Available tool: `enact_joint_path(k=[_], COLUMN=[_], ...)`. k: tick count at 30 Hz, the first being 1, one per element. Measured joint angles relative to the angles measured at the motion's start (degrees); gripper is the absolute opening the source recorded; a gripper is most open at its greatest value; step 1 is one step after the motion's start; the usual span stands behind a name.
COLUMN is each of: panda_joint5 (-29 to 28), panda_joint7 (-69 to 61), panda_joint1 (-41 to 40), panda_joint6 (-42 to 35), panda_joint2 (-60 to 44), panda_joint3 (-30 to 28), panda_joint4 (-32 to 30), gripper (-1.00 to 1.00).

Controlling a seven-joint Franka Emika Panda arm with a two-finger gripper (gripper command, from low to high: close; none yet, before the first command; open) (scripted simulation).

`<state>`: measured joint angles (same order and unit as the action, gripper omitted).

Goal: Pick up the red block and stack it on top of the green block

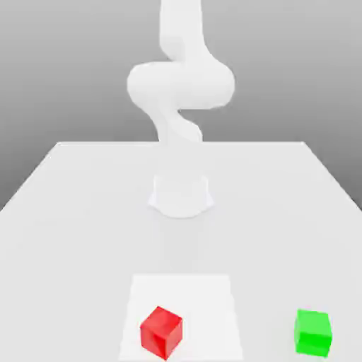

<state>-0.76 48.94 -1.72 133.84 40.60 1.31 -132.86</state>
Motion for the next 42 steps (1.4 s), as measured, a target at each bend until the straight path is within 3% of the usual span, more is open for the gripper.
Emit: enact_joint_path(k=[13, 24, 29, 30, 37, 42], panda_joint5=[-4.34, -2.45, -3.74, -4.01, -4.09, -1.94], panda_joint7=[16.48, 26.18, 28.05, 28.28, 28.35, 26.53], panda_joint1=[-6.76, -8.2, -7.16, -6.92, -6.98, -7.55], panda_joint6=[10.73, 20.01, 27.97, 29.09, 29.18, 21.65], panda_joint2=[-27.45, -49.89, -60.21, -61.59, -61.59, -52.76], panda_joint3=[4.44, 4.37, 2.93, 2.64, 2.69, 4.09], panda_joint4=[-5.63, -10.35, -9.37, -9.17, -9.18, -10.48], gripper=[0.0, 0.0, 0.0, -1.0, -1.0, -1.0])
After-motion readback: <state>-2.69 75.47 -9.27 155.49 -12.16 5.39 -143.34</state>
